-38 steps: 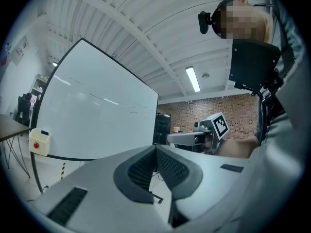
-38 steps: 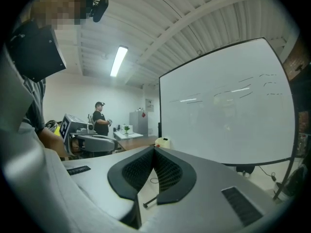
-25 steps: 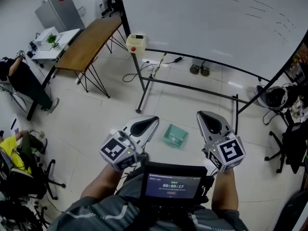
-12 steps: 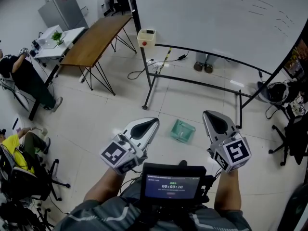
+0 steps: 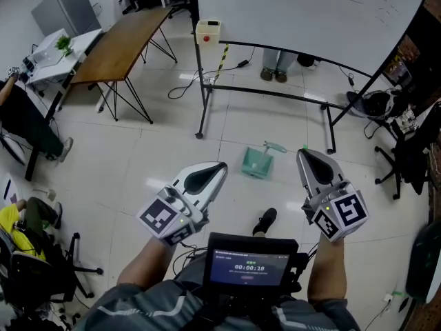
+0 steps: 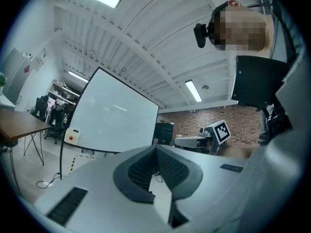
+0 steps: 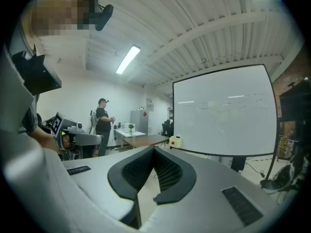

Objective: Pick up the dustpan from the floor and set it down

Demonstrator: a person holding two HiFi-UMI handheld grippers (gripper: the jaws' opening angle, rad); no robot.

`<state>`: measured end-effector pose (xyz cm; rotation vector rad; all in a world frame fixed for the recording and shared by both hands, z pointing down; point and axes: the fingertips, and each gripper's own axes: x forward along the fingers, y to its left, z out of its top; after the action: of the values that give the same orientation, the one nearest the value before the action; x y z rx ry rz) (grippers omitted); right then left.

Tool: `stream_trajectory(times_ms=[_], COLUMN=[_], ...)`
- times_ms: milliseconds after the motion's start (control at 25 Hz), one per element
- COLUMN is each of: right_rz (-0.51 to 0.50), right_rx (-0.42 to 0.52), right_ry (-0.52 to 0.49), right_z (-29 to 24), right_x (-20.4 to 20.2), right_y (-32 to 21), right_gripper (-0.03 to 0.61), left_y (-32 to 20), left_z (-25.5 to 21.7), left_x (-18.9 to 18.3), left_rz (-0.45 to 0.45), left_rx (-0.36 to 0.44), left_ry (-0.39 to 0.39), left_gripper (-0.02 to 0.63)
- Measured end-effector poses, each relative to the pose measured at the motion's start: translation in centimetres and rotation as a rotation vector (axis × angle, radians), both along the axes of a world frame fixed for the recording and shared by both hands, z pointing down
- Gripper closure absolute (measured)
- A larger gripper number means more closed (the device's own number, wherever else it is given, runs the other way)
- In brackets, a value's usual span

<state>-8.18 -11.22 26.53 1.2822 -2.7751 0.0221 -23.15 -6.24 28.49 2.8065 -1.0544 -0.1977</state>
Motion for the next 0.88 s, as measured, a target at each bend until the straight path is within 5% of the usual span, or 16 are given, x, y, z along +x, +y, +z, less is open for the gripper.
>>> stream_trajectory(times_ms=[320,880], right_rz=[0.054,0.045], right_rx=[0.019,0.023], right_ry=[0.031,0.012], right_z=[-2.8,-4.4], right_x=[-0.6,5.3], right_y=[9.3,15.7], right_gripper=[0.561,0.561], left_y=[7.4,12.5], left_z=[-2.2,-4.3], left_x=[0.6,6.5], left_rz=[0.123,0.1], left_rx=[0.02,0.028], left_ry=[0.011,-0.018], left_gripper=[0.588,0.588])
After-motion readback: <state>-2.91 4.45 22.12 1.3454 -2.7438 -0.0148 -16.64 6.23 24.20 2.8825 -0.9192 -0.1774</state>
